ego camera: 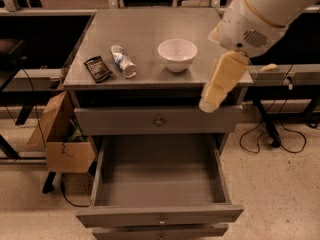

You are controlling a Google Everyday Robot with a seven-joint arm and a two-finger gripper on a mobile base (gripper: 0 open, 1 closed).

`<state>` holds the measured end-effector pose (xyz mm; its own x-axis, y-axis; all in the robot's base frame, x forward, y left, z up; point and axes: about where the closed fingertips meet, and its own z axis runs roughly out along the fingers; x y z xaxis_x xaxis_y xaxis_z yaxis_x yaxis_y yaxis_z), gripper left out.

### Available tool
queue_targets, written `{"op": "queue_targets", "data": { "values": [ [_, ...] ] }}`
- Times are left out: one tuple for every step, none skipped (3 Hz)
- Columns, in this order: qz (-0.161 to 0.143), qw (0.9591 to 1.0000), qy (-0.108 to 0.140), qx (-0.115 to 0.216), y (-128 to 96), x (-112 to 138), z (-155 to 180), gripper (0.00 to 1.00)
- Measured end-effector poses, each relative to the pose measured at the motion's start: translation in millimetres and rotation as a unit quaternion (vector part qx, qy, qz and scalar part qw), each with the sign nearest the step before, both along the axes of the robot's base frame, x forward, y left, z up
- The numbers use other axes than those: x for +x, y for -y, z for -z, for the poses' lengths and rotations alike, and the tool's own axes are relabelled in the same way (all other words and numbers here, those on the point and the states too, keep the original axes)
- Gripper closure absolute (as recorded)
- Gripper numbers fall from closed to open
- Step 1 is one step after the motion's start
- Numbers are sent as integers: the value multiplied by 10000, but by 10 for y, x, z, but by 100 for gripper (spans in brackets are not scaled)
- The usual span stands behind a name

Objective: Place rxbar chocolate into middle drawer

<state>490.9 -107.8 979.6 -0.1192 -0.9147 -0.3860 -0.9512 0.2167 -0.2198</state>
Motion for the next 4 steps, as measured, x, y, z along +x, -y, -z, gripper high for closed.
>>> {"op": "queue_targets", "data": {
  "values": [
    [-206, 9993, -93, 296, -801, 281, 51, 0],
    [-206, 9993, -92, 297, -801, 280, 51, 0],
    [-205, 9992, 9, 354, -798, 215, 12, 0],
    [-197, 9981, 142, 567, -1048, 315, 3, 0]
  ]
}}
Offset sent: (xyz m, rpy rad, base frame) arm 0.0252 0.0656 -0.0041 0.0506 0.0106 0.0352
